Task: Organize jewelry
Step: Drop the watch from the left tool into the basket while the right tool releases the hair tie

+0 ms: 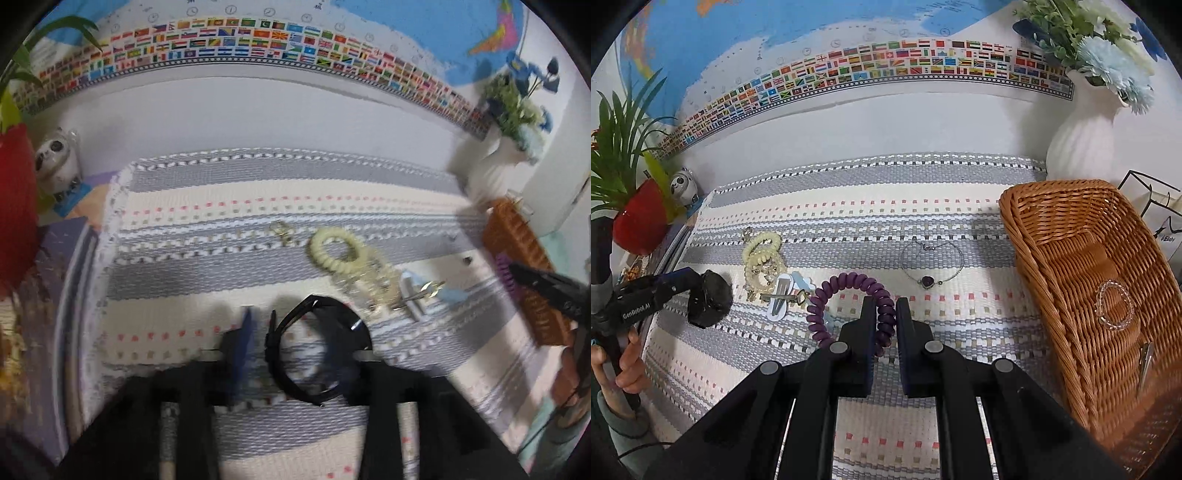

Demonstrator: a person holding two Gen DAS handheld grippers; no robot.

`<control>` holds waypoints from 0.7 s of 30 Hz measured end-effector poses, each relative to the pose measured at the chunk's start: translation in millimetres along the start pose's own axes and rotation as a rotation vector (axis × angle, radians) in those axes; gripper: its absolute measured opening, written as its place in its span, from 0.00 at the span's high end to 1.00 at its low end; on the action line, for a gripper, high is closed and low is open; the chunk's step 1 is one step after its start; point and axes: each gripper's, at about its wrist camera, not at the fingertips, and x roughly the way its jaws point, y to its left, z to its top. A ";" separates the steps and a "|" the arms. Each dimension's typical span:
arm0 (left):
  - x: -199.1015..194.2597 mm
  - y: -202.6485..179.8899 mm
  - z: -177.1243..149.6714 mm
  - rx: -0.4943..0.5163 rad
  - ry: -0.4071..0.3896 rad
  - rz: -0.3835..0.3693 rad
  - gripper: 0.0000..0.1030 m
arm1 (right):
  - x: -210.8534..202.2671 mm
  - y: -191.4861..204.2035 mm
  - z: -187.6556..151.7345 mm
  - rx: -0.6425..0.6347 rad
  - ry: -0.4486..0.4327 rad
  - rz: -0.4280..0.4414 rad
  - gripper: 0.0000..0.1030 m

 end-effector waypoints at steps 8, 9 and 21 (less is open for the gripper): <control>32.1 -2.4 -4.1 0.047 0.083 0.104 0.64 | 3.2 2.2 -3.1 -0.003 0.003 0.029 0.88; 31.7 -3.8 -4.6 0.053 0.079 0.098 0.75 | 3.2 1.4 -3.6 -0.003 0.002 0.029 0.88; -5.2 -36.1 5.1 0.072 -0.022 -0.016 0.90 | -29.5 -11.7 -2.1 0.024 -0.055 0.064 0.88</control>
